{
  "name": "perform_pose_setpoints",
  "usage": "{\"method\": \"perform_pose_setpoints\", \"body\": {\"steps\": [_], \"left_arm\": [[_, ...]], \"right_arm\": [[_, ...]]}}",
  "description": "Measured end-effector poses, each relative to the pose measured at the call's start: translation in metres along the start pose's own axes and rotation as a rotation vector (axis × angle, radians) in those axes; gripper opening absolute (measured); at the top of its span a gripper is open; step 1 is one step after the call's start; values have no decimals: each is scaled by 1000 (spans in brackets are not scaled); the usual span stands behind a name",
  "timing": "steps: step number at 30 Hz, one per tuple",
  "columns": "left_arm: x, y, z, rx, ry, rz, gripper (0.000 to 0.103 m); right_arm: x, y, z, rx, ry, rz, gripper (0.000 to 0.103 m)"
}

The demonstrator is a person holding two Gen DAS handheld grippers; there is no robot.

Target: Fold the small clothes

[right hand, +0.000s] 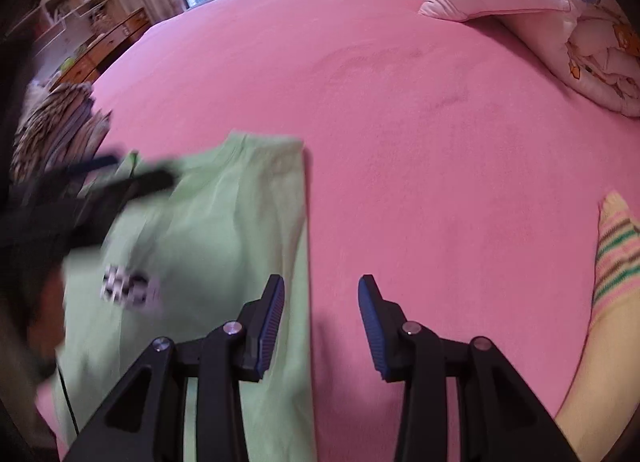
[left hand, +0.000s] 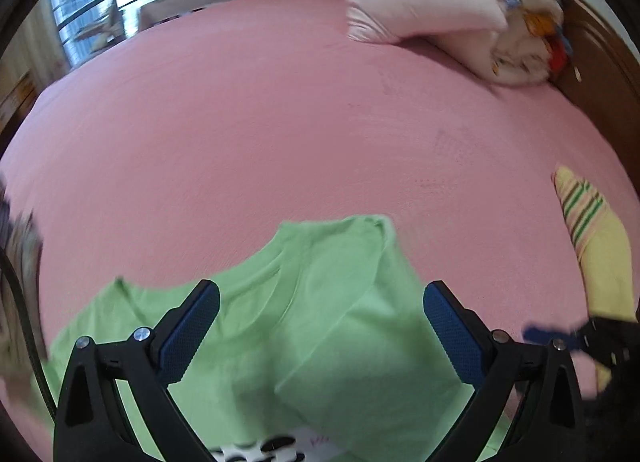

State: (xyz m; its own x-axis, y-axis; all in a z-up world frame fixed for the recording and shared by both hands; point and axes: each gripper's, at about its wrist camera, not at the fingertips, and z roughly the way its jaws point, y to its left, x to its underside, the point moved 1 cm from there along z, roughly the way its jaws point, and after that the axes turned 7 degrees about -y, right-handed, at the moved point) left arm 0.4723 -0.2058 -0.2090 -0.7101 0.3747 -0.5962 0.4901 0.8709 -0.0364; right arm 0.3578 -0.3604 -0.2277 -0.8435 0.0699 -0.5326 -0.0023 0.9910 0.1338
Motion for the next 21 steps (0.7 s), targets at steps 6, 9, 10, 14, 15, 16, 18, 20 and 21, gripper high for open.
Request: {"method": "perform_pose_setpoints", "body": {"steps": [6, 9, 10, 14, 15, 16, 18, 20, 21], "left_arm": [[-29, -21, 37, 74, 119, 99, 97], [-34, -28, 53, 94, 158, 132, 95], [-34, -29, 59, 97, 170, 140, 94], [-29, -27, 80, 94, 233, 165, 65], [-27, -27, 84, 101, 251, 169, 54], [-26, -27, 89, 110, 266, 174, 52], [-24, -27, 93, 118, 268, 181, 51], [-24, -26, 96, 136, 268, 171, 51], [-25, -26, 97, 156, 268, 158, 50]], "right_arm": [[61, 9, -28, -54, 11, -26, 39], [77, 15, -28, -39, 14, -71, 39], [81, 16, -26, -31, 13, -87, 39], [87, 22, -14, -13, 25, -120, 39], [88, 24, -13, -7, 21, -132, 39], [89, 27, -11, -1, 11, -150, 39], [90, 34, -9, 2, -8, -180, 39], [90, 40, -5, 26, -16, -213, 39], [90, 42, -3, 39, -20, -230, 39]]}}
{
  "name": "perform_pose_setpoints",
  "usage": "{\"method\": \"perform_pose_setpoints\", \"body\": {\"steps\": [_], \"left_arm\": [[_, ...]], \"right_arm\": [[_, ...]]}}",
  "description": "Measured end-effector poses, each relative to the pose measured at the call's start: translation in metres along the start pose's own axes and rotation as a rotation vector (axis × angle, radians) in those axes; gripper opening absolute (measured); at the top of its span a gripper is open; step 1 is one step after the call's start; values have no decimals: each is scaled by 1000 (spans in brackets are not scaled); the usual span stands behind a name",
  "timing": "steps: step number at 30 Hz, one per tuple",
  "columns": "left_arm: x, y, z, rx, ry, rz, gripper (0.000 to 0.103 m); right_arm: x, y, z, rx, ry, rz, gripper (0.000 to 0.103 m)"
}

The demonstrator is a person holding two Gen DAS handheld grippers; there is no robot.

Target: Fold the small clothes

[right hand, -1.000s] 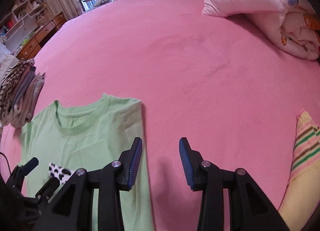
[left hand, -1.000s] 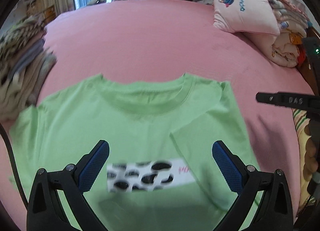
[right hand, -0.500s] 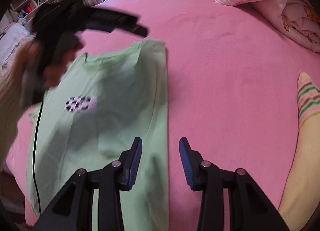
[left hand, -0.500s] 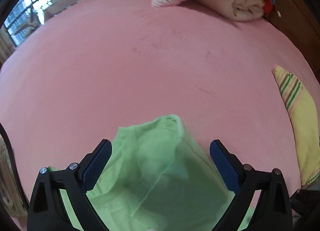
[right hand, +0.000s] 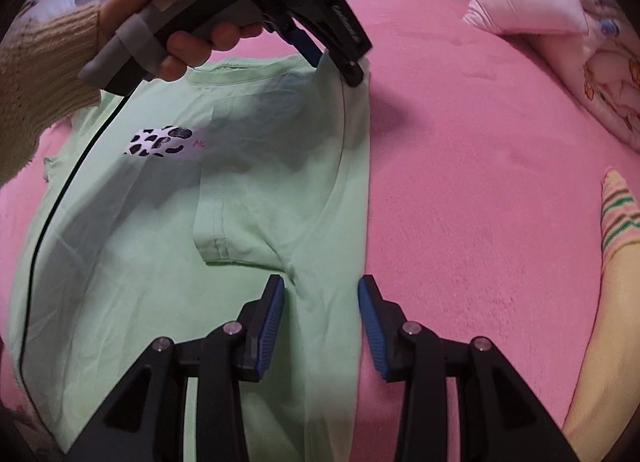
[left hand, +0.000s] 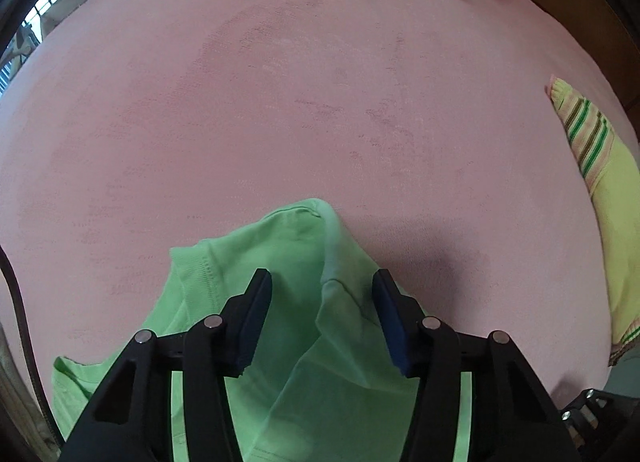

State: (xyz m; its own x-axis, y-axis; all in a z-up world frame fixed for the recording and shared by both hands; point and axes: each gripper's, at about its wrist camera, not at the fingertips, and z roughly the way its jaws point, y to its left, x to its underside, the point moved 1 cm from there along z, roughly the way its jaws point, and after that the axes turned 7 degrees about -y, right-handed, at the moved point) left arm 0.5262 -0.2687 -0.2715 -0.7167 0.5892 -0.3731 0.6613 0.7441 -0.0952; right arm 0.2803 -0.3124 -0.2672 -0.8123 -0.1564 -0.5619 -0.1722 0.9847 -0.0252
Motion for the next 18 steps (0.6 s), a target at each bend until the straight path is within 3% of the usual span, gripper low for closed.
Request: {"method": "perform_pose_setpoints", "body": {"steps": [2, 5, 7, 10, 12, 18], "left_arm": [[-2, 3, 0, 27, -4, -8, 45], [-10, 3, 0, 45, -25, -15, 25], [-17, 2, 1, 43, -50, -24, 14], [-23, 2, 5, 58, -97, -67, 11], [-29, 6, 8, 62, -108, -90, 11], [-51, 18, 21, 35, -172, -156, 11]], "right_arm": [[-1, 4, 3, 31, -17, -28, 39], [-1, 0, 9, 63, -28, 0, 37], [1, -14, 8, 74, -44, 73, 9], [7, -38, 4, 73, -72, 210, 9], [11, -46, -1, 153, -88, 233, 9], [23, -49, -6, 112, -69, 281, 10]]}}
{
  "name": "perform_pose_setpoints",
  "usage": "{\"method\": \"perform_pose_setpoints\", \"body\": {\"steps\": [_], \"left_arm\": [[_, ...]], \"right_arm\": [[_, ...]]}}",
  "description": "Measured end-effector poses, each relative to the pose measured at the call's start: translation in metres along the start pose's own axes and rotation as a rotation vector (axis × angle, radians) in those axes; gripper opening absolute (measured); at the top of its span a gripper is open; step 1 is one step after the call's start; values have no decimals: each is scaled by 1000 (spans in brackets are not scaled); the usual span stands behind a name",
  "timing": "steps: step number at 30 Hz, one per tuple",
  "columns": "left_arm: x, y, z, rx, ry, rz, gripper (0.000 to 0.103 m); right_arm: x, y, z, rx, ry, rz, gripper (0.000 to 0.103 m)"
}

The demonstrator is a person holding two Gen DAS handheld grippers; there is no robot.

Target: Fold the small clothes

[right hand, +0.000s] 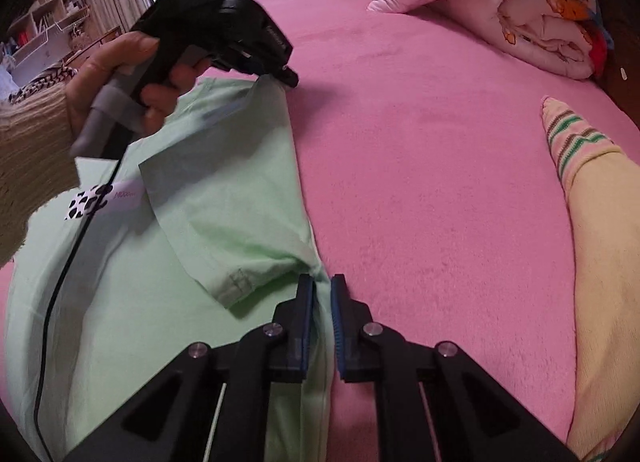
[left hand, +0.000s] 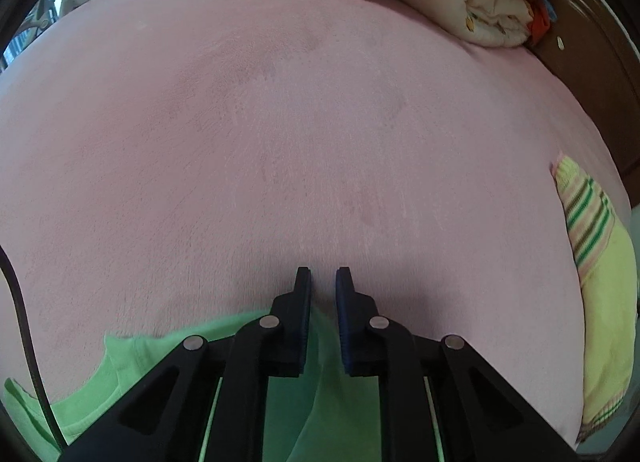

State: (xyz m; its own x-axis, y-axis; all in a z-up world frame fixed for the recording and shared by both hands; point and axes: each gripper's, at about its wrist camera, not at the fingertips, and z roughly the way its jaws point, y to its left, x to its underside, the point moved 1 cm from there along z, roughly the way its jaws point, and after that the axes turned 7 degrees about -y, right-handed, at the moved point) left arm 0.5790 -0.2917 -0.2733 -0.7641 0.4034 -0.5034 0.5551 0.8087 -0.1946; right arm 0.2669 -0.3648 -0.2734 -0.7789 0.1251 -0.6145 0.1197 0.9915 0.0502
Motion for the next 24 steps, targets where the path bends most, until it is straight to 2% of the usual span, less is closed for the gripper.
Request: {"method": "perform_pose_setpoints", "body": {"steps": [4, 7, 11, 14, 19, 24], "left_arm": [[-6, 3, 3, -45, -38, -74, 11], [-5, 11, -14, -63, -64, -103, 11], [10, 4, -52, -37, -117, -92, 15], [35, -5, -64, 2, -87, -72, 19], [57, -24, -37, -30, -6, -29, 19], [44, -32, -3, -73, -21, -64, 19]], "right_arm": [[7, 6, -9, -42, 20, 0, 13], [-2, -5, -19, -58, -3, 49, 14], [-21, -11, -26, -125, -43, 85, 14], [-32, 6, -19, -151, -47, 47, 14], [-34, 19, 7, -178, -4, 70, 14], [-17, 23, 15, -162, 38, 73, 14]]}}
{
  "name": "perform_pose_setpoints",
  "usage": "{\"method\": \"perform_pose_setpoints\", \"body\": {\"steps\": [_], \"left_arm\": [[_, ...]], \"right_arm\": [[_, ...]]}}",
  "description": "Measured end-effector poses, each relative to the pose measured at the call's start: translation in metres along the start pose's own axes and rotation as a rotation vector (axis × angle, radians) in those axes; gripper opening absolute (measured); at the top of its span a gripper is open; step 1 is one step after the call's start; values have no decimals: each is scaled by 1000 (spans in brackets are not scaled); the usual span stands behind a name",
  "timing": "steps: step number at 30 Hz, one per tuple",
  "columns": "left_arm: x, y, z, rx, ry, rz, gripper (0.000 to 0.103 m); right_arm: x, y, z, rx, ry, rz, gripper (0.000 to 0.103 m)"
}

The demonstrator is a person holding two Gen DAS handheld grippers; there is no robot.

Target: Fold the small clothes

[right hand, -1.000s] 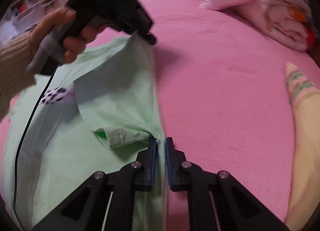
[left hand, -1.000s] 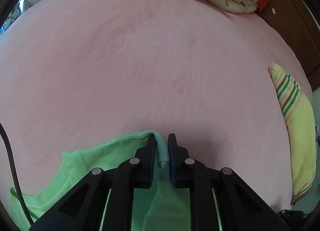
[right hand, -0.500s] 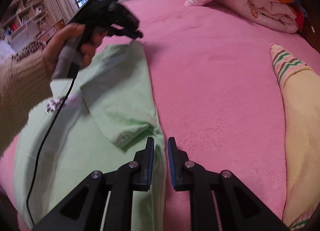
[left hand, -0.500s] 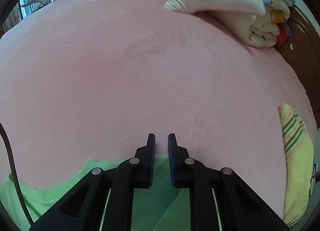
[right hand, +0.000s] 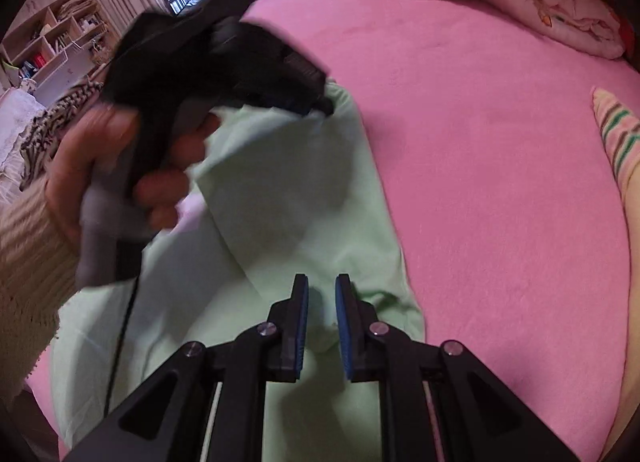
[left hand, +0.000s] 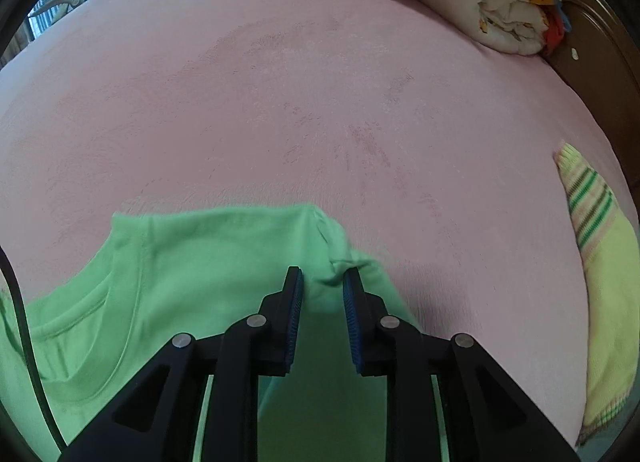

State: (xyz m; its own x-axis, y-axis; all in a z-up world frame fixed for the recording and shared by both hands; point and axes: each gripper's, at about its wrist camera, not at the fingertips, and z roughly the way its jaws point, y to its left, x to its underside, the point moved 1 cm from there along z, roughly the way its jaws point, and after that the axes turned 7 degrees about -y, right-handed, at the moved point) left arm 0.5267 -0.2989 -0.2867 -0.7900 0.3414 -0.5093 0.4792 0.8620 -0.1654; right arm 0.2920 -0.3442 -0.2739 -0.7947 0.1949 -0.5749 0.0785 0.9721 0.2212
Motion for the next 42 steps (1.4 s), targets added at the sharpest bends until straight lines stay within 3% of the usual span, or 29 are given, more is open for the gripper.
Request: {"method": "perform_pose_setpoints", "body": {"steps": [4, 8, 14, 20, 24, 30, 35, 42], "left_arm": [[-7, -10, 10, -26, -16, 6, 20], [-12, -5, -2, 0, -15, -44, 20], [-11, 24, -79, -13, -78, -143, 30], [42, 43, -179, -76, -124, -141, 52], [98, 63, -257, -116, -145, -157, 55], [154, 89, -353, -225, -211, -113, 60], [193, 124, -403, -302, -241, -143, 77], [240, 193, -427, -418, -244, -207, 77]], "right_arm": [[7, 2, -8, 3, -4, -11, 14], [14, 12, -16, -23, 23, -24, 16], [43, 36, -43, -60, 56, -53, 16], [53, 62, -104, -89, -6, -67, 16], [42, 77, -137, -75, -45, -60, 16], [23, 107, -168, -73, -104, -77, 16], [-1, 148, -174, -106, -130, -113, 16], [-37, 215, -152, -156, -157, -203, 16]]}}
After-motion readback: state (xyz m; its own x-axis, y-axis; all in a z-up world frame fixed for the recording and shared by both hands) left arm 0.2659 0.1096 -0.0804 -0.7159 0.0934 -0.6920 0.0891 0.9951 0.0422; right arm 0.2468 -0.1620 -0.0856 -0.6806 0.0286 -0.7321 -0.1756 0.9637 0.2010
